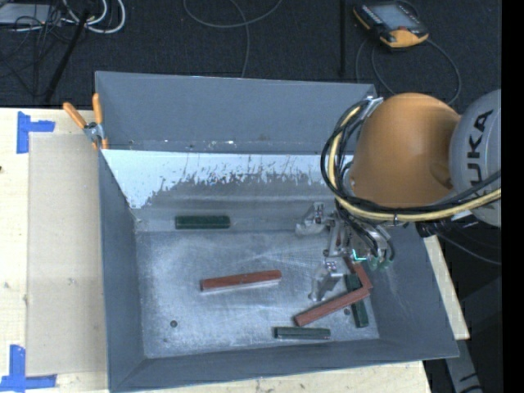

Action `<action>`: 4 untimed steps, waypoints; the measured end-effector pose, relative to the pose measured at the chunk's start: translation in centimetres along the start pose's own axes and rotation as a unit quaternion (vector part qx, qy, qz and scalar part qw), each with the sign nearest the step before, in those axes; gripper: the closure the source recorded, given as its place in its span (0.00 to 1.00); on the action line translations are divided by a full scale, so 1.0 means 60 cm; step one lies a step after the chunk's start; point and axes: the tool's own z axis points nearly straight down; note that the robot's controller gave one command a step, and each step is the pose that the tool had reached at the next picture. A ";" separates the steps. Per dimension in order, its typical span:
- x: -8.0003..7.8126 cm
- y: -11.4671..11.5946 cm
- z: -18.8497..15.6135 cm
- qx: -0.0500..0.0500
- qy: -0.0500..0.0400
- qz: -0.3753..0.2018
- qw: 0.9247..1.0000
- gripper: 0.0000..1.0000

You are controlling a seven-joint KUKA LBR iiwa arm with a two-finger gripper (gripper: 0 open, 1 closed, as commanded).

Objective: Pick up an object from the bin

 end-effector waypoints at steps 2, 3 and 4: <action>0.003 -0.023 0.086 0.000 -0.007 -0.014 1.000 0.00; 0.016 -0.131 0.235 -0.001 -0.007 0.043 0.999 1.00; 0.013 -0.132 0.235 0.000 -0.012 0.044 0.999 0.00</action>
Offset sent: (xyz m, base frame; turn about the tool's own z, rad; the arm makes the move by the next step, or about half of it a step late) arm -0.0119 -0.0419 -0.1628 -0.0845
